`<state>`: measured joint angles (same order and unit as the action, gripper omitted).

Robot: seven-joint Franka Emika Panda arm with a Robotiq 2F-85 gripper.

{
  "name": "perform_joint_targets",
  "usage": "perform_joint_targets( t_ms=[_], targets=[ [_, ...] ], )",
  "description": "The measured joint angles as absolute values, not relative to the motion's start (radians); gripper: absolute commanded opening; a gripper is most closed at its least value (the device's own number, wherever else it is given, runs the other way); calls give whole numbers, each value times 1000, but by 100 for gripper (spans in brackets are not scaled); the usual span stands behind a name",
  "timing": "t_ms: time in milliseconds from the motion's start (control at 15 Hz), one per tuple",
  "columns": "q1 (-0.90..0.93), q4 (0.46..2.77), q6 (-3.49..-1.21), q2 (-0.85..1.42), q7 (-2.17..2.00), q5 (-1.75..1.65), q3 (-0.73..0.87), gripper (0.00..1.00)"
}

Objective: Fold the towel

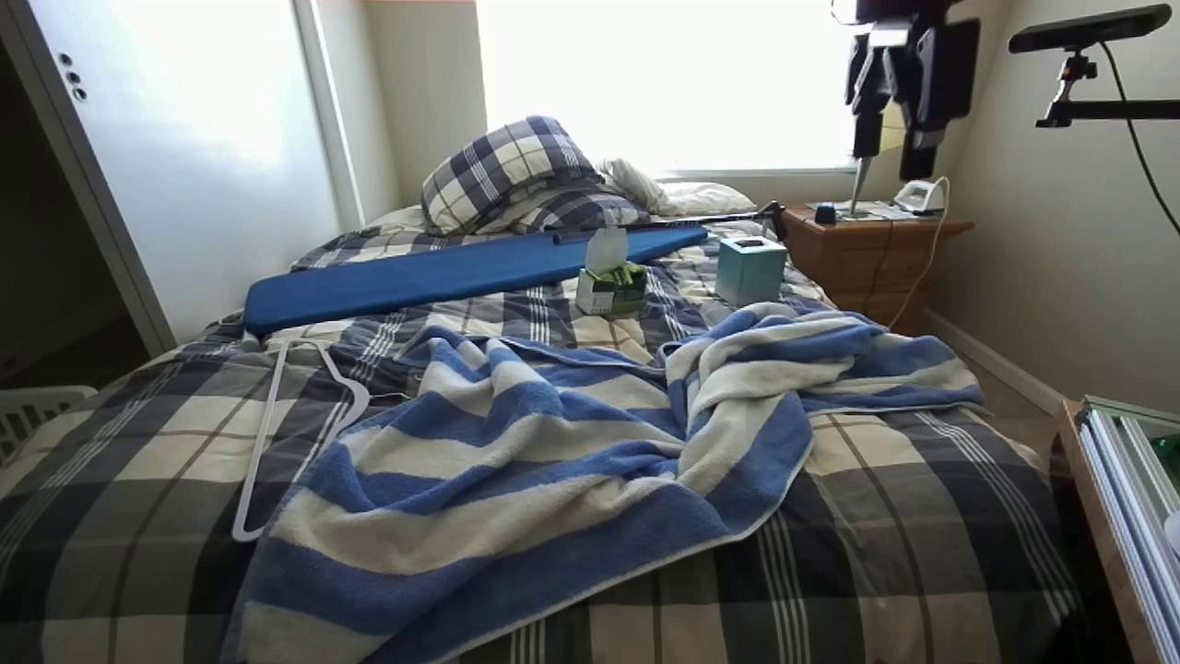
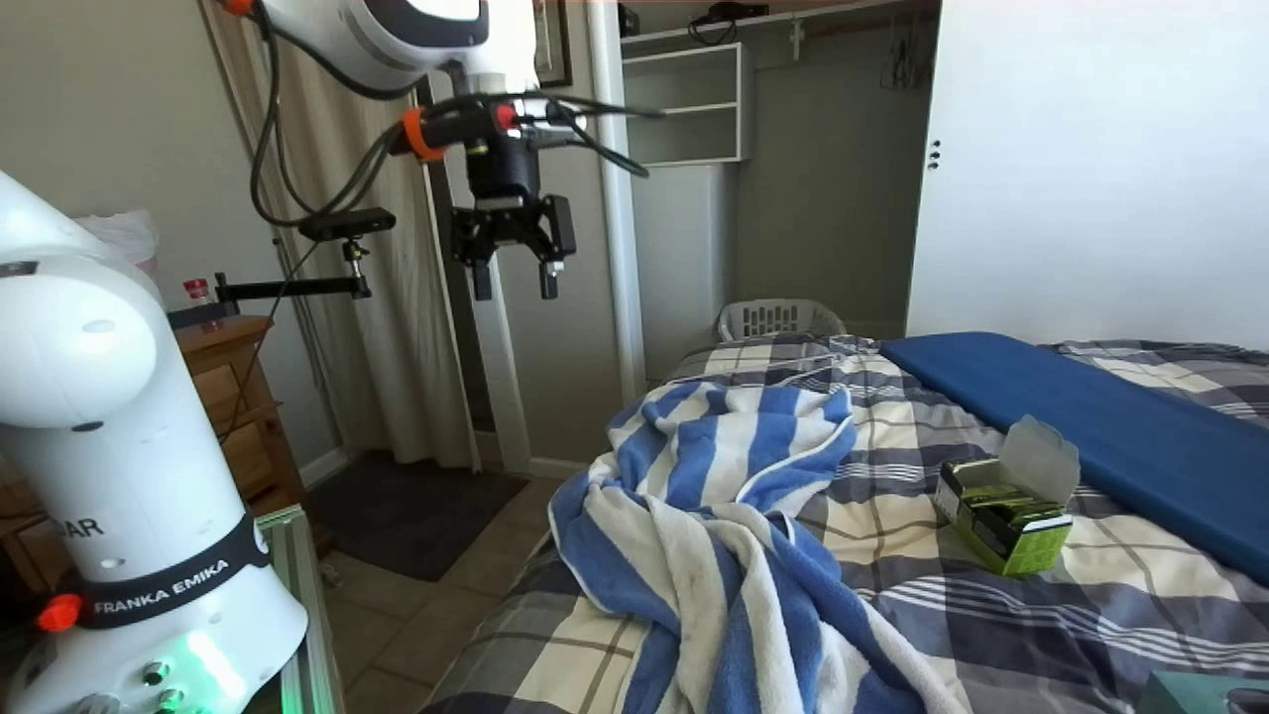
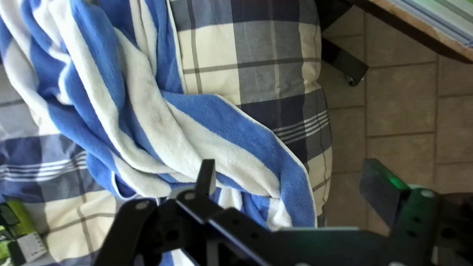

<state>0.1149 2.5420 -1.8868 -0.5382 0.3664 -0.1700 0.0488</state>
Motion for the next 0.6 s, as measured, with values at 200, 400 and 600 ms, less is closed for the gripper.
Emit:
perform_joint_targets(
  t_ms=[200, 400, 600],
  targets=[
    [129, 2637, -2126, -450, 518, -133, 110, 100],
    [147, 2669, -2339, -312, 722, -47, 176, 100],
    [238, 2647, -2487, -151, 949, 83, 264, 100]
  ],
)
